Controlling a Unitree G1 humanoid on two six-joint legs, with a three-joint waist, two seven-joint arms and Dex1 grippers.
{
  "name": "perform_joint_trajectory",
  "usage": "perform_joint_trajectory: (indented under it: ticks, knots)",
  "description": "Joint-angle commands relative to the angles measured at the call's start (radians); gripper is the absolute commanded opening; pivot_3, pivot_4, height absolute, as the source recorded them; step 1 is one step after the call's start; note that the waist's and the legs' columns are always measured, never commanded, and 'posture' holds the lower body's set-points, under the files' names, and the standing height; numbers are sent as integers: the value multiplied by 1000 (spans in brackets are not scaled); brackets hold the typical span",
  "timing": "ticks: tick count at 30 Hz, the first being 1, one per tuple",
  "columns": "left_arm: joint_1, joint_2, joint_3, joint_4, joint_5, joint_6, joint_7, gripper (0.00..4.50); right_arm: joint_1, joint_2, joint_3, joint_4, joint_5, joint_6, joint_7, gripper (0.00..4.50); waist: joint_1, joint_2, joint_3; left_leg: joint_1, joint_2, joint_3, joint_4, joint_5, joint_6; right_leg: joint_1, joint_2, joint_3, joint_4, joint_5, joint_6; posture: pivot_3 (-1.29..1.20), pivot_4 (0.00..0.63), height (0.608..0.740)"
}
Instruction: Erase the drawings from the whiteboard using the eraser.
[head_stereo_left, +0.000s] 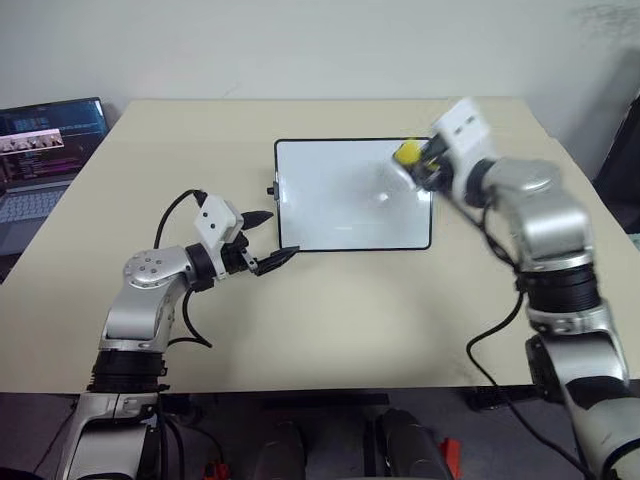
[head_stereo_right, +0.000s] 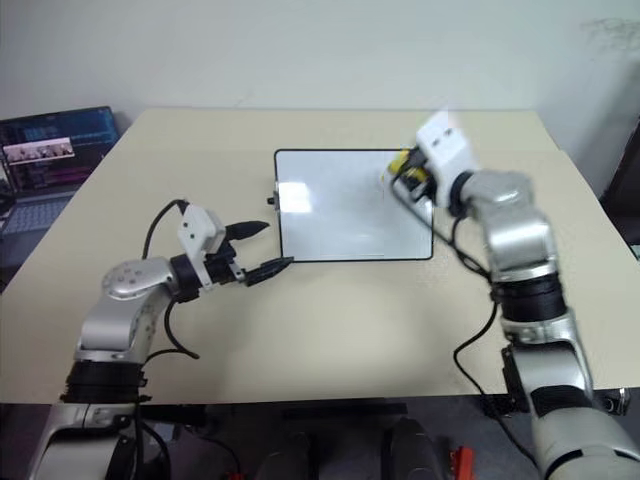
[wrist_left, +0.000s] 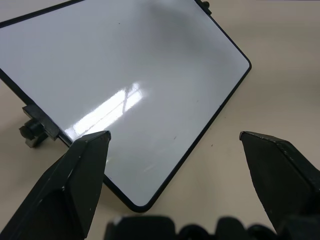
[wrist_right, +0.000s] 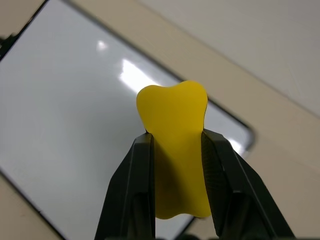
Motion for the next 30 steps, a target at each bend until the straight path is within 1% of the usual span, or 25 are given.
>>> perform_joint_trajectory:
  ticks: [1, 5, 9, 14, 17, 24, 30]
  knots:
    - [-39, -5, -22, -49, -31, 18, -36, 4500, 19, -63, -107, -60, 35, 100, -31, 965, 1, 0, 0, -1, 0, 0, 0, 0, 0, 0, 0, 0, -1, 0, 0, 0, 150, 740]
    - [-68, -13, -65, -66, -57, 60, -101, 4500, 114, -140, -178, -94, 61, 212, -48, 965, 8, 0, 0, -4, 0, -1, 0, 0, 0, 0, 0, -1, -7, 0, 0, 0, 150, 740]
    - [-123, -53, -123, -58, -75, 88, -160, 4500, 246, -196, -212, -173, 103, 330, -42, 965, 16, 0, 0, -4, 0, -1, -1, 0, 1, 0, 0, -1, -7, 0, 1, 0, 150, 740]
    - [-183, -120, -201, 15, -53, 78, -218, 4500, 370, -194, -255, -234, 132, 462, -90, 965, 17, 0, 0, -4, 0, 1, 0, -1, 1, 0, 0, -1, -7, 0, 1, 0, 150, 740]
    - [-194, -144, -223, 61, -42, 53, -246, 4500, 420, -182, -289, -237, 146, 483, -112, 965, 15, 1, 0, -3, 0, 2, 0, -1, 1, 0, 0, 0, -7, 0, 1, 0, 150, 740]
    - [-209, -174, -244, 103, -25, 49, -267, 4500, 450, -175, -319, -233, 181, 531, -154, 965, 16, 1, 0, -3, 0, 2, 0, -1, 1, 0, 0, 1, -7, 0, 1, 0, 150, 740]
    - [-203, -177, -270, 97, -18, 51, -308, 4500, 444, -193, -278, -198, 208, 500, -158, 965, 16, 1, 0, -3, 0, 2, 0, -1, 1, 0, 0, 1, -7, 0, 1, 0, 150, 740]
